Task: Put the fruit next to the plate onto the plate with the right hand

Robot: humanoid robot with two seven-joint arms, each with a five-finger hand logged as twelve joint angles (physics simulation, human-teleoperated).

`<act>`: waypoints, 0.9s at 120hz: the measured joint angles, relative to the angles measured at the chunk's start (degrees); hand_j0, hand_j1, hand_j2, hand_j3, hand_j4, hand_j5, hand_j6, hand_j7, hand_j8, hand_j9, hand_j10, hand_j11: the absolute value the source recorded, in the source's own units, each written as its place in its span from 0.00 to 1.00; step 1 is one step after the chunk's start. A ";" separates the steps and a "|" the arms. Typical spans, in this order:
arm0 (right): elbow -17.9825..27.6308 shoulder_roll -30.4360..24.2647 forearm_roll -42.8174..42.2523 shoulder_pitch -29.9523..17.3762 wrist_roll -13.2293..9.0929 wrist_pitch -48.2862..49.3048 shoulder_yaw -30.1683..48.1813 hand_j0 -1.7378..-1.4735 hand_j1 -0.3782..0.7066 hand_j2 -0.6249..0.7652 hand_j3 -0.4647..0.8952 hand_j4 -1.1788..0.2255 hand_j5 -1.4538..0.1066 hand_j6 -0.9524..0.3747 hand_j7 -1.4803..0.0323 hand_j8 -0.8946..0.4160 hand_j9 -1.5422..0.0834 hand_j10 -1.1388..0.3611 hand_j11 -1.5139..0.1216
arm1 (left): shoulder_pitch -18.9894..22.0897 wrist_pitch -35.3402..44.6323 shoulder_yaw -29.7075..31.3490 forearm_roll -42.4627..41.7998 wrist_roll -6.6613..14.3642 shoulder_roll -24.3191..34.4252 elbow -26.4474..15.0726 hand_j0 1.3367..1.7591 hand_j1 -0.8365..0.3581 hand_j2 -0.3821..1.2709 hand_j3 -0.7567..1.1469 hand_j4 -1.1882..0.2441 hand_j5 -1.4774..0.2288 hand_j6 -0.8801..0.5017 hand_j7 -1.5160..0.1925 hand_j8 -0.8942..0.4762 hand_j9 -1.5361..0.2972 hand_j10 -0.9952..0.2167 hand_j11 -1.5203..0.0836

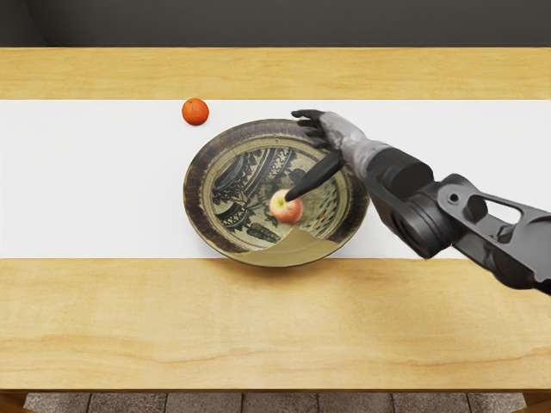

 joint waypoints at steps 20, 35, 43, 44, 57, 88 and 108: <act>1.76 0.57 9.63 -7.88 0.00 28.41 21.07 0.30 0.10 0.45 0.34 0.78 0.86 0.67 0.91 0.64 0.88 0.71 0.86 | -0.06 -0.01 -0.02 -0.05 0.01 0.00 -0.03 0.76 0.99 0.23 0.40 0.83 0.87 0.64 0.89 0.65 0.84 0.82 0.95; 1.59 0.79 20.03 -16.71 0.00 43.56 31.55 0.30 0.08 0.45 0.34 0.80 0.88 0.68 0.93 0.65 0.90 0.73 0.88 | -0.22 -0.01 -0.04 -0.08 -0.01 0.00 -0.04 0.76 0.99 0.23 0.40 0.83 0.87 0.64 0.89 0.65 0.84 0.82 0.95; 1.19 0.82 25.18 -23.13 0.00 50.43 37.50 0.30 0.07 0.45 0.34 0.81 0.89 0.69 0.94 0.66 0.91 0.73 0.89 | -0.38 -0.01 -0.04 -0.08 0.00 0.00 -0.05 0.76 0.99 0.23 0.40 0.83 0.87 0.64 0.89 0.65 0.84 0.82 0.95; 1.14 0.83 25.67 -23.85 0.00 51.06 38.16 0.30 0.07 0.45 0.34 0.81 0.89 0.69 0.94 0.66 0.91 0.73 0.89 | -0.40 -0.01 -0.04 -0.08 0.00 0.00 -0.05 0.76 0.99 0.23 0.40 0.83 0.87 0.64 0.89 0.65 0.84 0.82 0.95; -1.26 0.99 30.61 -31.16 0.00 55.91 45.21 0.30 0.06 0.45 0.34 0.81 0.90 0.69 0.95 0.66 0.92 0.74 0.90 | -0.59 -0.01 -0.07 -0.08 0.00 0.00 -0.03 0.76 0.99 0.23 0.40 0.83 0.87 0.64 0.89 0.65 0.84 0.82 0.95; -8.09 0.13 37.35 -40.01 0.00 58.35 58.98 0.30 0.05 0.45 0.34 0.82 0.91 0.70 0.96 0.66 0.93 0.74 0.90 | 0.02 -0.02 -0.02 -0.08 -0.03 0.00 -0.04 0.76 0.99 0.23 0.40 0.83 0.87 0.64 0.89 0.65 0.84 0.82 0.95; -9.88 -0.70 43.19 -45.02 0.00 58.52 66.29 0.30 0.05 0.45 0.34 0.82 0.91 0.70 0.96 0.67 0.93 0.74 0.91 | -0.06 -0.02 -0.01 -0.08 -0.04 0.00 -0.05 0.76 0.99 0.23 0.40 0.83 0.87 0.64 0.89 0.65 0.84 0.82 0.95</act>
